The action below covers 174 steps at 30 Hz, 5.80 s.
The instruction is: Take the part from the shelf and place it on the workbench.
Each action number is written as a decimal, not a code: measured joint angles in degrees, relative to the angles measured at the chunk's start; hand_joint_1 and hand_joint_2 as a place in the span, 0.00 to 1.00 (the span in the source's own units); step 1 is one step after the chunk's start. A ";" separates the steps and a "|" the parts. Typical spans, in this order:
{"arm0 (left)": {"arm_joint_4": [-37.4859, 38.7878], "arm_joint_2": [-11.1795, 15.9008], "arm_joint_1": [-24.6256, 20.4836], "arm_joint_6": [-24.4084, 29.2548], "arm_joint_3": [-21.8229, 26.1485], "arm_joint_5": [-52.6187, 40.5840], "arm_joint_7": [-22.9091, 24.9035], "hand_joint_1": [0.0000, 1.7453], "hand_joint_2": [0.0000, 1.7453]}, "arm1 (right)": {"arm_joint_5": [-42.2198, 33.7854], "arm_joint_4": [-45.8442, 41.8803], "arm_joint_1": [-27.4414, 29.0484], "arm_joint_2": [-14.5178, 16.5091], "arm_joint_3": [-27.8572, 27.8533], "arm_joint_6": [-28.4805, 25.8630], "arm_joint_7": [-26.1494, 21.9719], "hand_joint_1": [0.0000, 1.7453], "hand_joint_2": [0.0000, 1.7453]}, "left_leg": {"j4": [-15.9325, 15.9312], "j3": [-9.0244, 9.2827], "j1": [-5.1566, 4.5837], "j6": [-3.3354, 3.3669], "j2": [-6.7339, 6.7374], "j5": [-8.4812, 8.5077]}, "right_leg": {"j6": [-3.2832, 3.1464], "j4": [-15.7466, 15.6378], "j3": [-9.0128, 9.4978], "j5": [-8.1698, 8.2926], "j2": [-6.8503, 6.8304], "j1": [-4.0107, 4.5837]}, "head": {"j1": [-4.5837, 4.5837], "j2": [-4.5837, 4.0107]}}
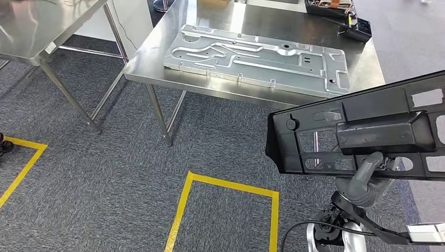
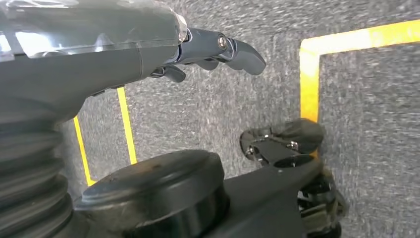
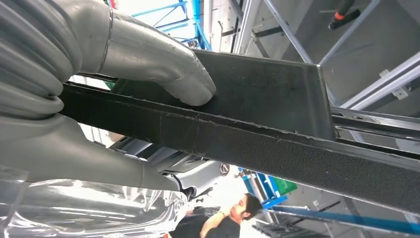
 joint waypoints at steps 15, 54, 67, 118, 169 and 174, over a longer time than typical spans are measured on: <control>0.00 -0.09 0.96 2.62 -0.71 3.00 -0.98 0.00 1.00 | -1.40 2.56 -2.93 -0.79 1.42 1.03 0.36 1.00 1.00 | 17.03 -7.95 0.29 -3.63 0.20 -8.09 | -3.32 -16.20 8.11 7.29 -0.13 0.37 | 0.03 0.00; 0.07 1.53 -0.27 1.82 -0.79 3.00 -1.81 0.00 1.00 | -1.08 1.87 -2.00 -0.97 1.42 0.04 -0.40 1.00 1.00 | 1.77 -5.18 -1.37 -0.66 -0.54 2.96 | -3.04 -14.58 9.27 6.19 3.70 1.20 | 0.01 0.00; 0.04 0.86 -0.43 1.20 -0.81 3.19 -1.16 0.00 1.00 | 2.03 1.18 -2.74 -1.28 1.42 -2.07 -0.30 1.00 1.00 | 0.46 -0.95 -0.33 -1.14 0.29 1.67 | -0.11 -12.41 4.68 7.78 -0.37 -0.37 | 0.00 0.00; 0.04 0.03 -2.56 0.83 -1.40 6.60 0.26 0.00 1.00 | 30.39 61.24 -55.28 -8.18 13.32 -22.03 21.23 1.00 1.00 | -0.56 0.17 0.89 -4.27 1.09 0.48 | -2.08 -14.27 3.81 9.76 0.20 -0.60 | 0.01 0.00; 0.02 -4.22 -2.31 -2.39 -7.04 5.77 0.69 0.00 1.00 | 113.16 89.66 -61.70 -8.33 54.94 -37.87 52.18 1.00 1.00 | 0.36 -0.20 0.78 -4.18 1.00 0.34 | -1.42 -14.58 3.84 10.20 0.06 -0.66 | 0.01 0.00; 0.02 -4.17 -2.33 -2.13 -7.16 5.84 0.64 0.00 1.00 | 113.07 89.66 -61.18 -8.62 54.31 -39.41 51.94 1.00 1.00 | 0.72 -0.36 0.71 -3.86 0.99 0.17 | -1.19 -14.70 3.82 10.33 0.07 -0.88 | 0.01 0.00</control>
